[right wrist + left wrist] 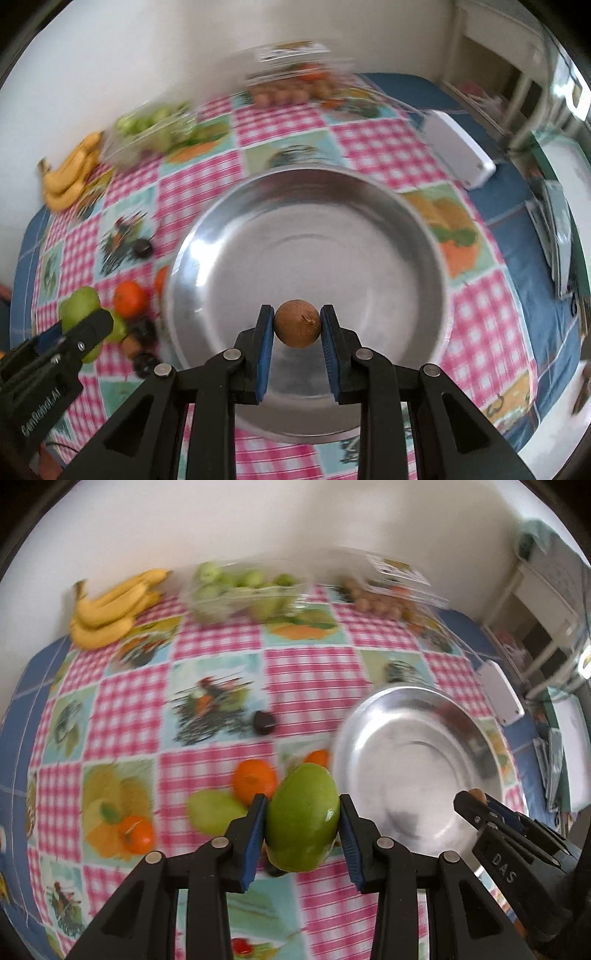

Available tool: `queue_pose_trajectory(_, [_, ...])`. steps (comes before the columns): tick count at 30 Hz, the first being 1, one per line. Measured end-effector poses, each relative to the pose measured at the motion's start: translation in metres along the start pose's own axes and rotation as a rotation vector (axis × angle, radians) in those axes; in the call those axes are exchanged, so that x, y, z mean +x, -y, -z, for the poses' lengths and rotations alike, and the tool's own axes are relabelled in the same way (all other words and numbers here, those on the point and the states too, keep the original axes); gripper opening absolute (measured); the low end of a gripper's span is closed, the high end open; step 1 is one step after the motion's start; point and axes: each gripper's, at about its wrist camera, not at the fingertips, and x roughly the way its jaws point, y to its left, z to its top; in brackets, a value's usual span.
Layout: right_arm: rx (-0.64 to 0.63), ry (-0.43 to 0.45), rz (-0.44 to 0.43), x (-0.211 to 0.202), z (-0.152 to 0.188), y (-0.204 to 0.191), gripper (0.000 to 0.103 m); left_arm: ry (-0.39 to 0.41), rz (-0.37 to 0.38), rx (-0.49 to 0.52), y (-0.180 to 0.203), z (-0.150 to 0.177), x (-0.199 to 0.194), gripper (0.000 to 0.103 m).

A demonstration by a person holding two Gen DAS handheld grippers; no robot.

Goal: Organize fruits
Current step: 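Carry the kiwi into the steel bowl with the right tool while the left drops the mango there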

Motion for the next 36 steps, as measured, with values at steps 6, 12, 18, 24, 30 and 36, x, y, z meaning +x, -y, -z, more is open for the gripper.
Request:
queue_pose_trajectory(6, [0.115,-0.015,0.031,0.006,-0.004,0.042,0.026,-0.024,0.019,0.078,0.043,-0.006,0.013,0.040])
queue_pose_trajectory(12, [0.168,-0.050,0.044,0.017,-0.003,0.062,0.027,-0.066,0.007,0.108,0.062,-0.003,0.036,0.040])
queue_pose_trajectory(18, [0.170,-0.104,0.049,0.029,0.000,0.061,0.027,-0.109,0.002,0.112,0.068,0.005,0.054,0.040])
queue_pose_trajectory(24, [0.171,-0.127,0.045,0.030,-0.001,0.061,0.027,-0.124,-0.009,0.109,0.068,0.008,0.062,0.041])
queue_pose_trajectory(30, [0.157,-0.142,0.056,0.033,-0.003,0.058,0.027,-0.104,-0.001,0.107,0.068,0.004,0.056,0.051])
queue_pose_trajectory(36, [0.158,-0.124,0.055,0.028,-0.004,0.059,0.027,-0.077,0.005,0.097,0.063,0.002,0.042,0.058])
